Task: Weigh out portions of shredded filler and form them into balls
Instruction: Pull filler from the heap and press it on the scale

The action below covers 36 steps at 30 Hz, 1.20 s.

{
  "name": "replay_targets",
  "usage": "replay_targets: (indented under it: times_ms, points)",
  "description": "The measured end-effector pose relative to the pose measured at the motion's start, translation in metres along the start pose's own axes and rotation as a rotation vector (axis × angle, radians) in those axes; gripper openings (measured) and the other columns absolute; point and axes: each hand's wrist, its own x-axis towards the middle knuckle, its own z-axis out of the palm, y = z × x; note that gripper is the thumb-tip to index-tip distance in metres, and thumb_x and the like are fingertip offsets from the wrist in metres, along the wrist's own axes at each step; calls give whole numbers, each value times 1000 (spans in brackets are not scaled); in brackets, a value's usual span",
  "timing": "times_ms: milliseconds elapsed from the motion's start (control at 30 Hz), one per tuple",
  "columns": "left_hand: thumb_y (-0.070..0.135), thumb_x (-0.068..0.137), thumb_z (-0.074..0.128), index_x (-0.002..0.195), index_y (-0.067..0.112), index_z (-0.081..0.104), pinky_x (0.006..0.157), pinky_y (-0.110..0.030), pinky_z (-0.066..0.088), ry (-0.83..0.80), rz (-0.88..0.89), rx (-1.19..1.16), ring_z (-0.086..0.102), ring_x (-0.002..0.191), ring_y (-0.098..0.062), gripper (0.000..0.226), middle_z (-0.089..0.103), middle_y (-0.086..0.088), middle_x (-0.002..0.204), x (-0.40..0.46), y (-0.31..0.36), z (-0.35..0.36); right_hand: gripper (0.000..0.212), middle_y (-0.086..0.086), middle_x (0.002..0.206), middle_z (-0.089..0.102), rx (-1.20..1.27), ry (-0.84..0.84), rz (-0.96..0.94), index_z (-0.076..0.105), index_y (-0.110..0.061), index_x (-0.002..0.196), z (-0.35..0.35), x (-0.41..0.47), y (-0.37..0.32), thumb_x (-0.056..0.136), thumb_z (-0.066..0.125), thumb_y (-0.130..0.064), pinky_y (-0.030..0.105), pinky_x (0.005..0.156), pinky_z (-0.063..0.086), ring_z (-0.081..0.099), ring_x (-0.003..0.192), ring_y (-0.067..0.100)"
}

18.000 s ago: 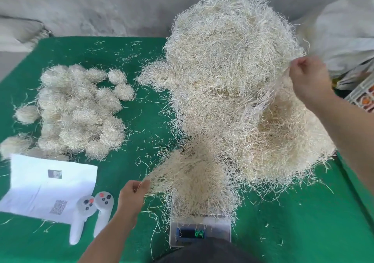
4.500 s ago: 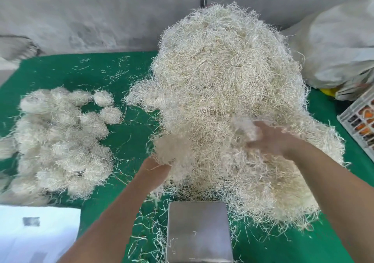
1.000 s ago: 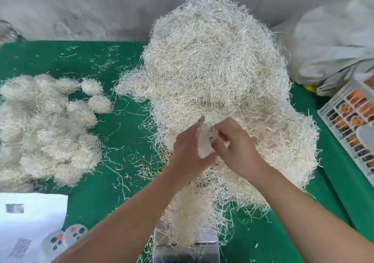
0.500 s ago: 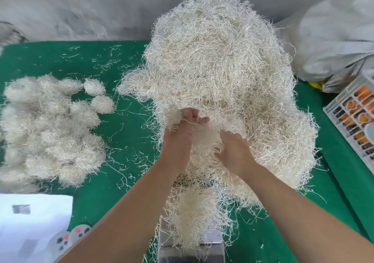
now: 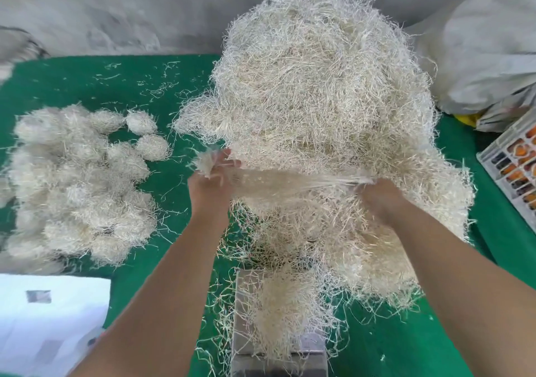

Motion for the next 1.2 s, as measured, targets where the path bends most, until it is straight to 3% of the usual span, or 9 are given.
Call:
replay_targets:
  times_ms: [167, 367, 533, 700, 800, 867, 933, 1100, 1200]
  points:
    - [19, 106, 46, 107, 3, 63, 45, -18, 40, 321, -186, 80, 44, 55, -7, 23, 51, 3, 74, 31, -3, -36, 47, 5, 140, 60, -712, 104, -34, 52, -14, 148, -41, 15, -9, 103, 55, -23, 29, 94, 54, 59, 126, 23]
    - [37, 108, 49, 105, 13, 63, 51, -22, 34, 131, -172, 114, 39, 57, -6, 29, 59, 2, 84, 15, -5, -29, 59, 20, 165, 30, -324, -87, -38, 41, -16, 155, -34, 20, -14, 103, 63, -35, 57, 112, 41, 42, 141, 46]
    - [62, 100, 50, 87, 28, 72, 48, -27, 33, -59, -220, -84, 37, 49, -8, 43, 54, 7, 68, -16, 29, -19, 129, 15, 172, -1, -1016, -132, -354, -8, -34, 163, -31, -15, -48, 75, 81, -64, 66, 120, 7, 3, 156, 48]
    - [66, 92, 58, 73, 28, 61, 65, -32, 43, -543, -240, -476, 45, 59, -13, 43, 49, 4, 68, -41, 58, -13, 149, -17, 167, -20, -914, -229, -836, -36, -54, 148, 33, -86, -50, 63, 86, -67, 55, 114, -12, -16, 151, 21]
    - [62, 99, 51, 81, 27, 59, 57, -25, 48, -571, -177, -667, 55, 55, -9, 40, 59, 8, 61, -44, 70, -13, 115, -12, 167, 11, -1012, -430, -719, -1, -40, 164, 61, -104, -37, 83, 80, -54, 52, 124, -9, 6, 155, 17]
    - [64, 102, 42, 89, 29, 66, 58, -24, 55, -514, -115, -498, 64, 55, -1, 44, 72, 14, 74, -39, 68, -11, 47, 4, 144, 60, -997, -423, -687, 51, -22, 146, 64, -104, -33, 101, 65, -29, 53, 123, 33, 56, 134, 26]
    - [65, 99, 44, 106, 39, 72, 69, -35, 54, -635, -19, -102, 61, 52, 1, 39, 76, 9, 101, -41, 59, -5, 30, 3, 112, 73, -730, -429, -643, 63, -27, 125, 64, -102, -32, 105, 52, -7, 35, 89, 61, 74, 94, 20]
    - [62, 86, 72, 145, 39, 42, 102, -24, 50, -1131, 285, 911, 67, 103, 2, 71, 65, 10, 134, -60, 9, -4, 44, -8, 76, 70, -274, -347, -699, 66, -40, 89, 60, -99, -46, 99, 52, 1, 15, 47, 43, 56, 49, 0]
    - [27, 102, 57, 112, 23, 66, 52, -20, 58, -911, 369, 987, 62, 55, 4, 14, 71, 1, 80, -45, -4, -9, 21, -5, 81, 65, -287, -433, -622, 62, -38, 110, 49, -94, -38, 98, 66, -22, 16, 44, 39, 51, 47, -2]
